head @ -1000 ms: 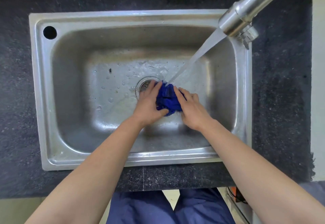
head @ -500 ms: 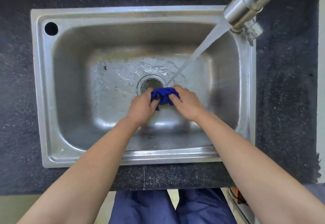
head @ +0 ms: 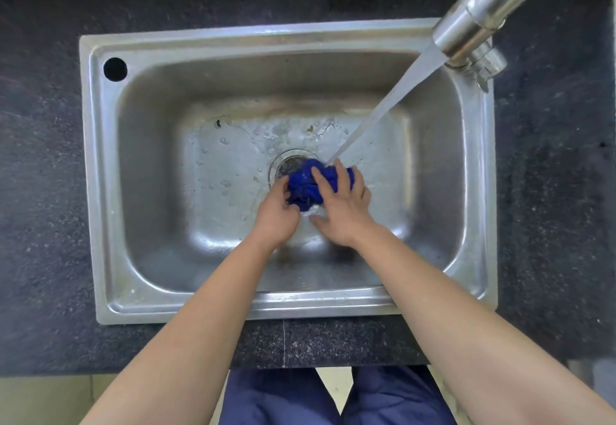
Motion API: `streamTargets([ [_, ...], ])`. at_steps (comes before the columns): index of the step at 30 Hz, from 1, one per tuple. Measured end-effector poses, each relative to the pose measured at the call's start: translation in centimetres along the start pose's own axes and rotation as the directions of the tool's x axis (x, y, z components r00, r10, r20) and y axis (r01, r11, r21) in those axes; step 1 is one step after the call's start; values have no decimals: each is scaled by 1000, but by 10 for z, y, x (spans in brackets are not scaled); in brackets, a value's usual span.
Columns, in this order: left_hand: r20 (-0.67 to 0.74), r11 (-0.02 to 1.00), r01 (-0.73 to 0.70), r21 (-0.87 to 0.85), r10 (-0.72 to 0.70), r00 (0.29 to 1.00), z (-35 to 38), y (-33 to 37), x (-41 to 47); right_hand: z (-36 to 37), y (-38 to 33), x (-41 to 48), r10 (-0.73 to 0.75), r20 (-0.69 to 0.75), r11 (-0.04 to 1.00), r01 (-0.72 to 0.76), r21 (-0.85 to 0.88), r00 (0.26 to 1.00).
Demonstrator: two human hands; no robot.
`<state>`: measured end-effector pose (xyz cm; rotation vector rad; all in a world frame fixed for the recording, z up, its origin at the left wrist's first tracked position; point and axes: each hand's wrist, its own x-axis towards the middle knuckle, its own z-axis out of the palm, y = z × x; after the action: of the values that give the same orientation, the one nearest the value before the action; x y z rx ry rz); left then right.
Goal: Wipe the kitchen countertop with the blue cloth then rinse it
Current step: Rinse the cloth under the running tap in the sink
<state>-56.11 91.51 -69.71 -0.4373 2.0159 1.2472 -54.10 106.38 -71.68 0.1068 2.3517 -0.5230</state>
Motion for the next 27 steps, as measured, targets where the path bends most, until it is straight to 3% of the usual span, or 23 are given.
streamTargets([
  [2,-50,988,51,-145,-59,997,-2,1,1,-3,-2,10,-6,-113,994,19,108,994],
  [5,-52,962,48,-268,-64,997,-7,12,3,-23,-7,22,-18,-103,899,61,434,995],
  [9,-18,940,20,-340,-28,999,-8,27,14,-41,-7,15,-7,-78,830,50,555,997],
  [14,-15,989,-10,-145,8,1000,-7,42,24,-56,9,7,129,-147,841,-29,541,981],
  [19,-138,984,-3,-180,-22,990,5,52,30,-59,13,-2,254,-363,906,-89,413,897],
  [24,-99,990,61,-125,-74,992,8,32,32,-46,18,5,228,-153,917,-160,364,962],
  [27,35,942,147,-301,-143,989,11,30,29,-39,8,12,78,-83,933,-43,357,994],
])
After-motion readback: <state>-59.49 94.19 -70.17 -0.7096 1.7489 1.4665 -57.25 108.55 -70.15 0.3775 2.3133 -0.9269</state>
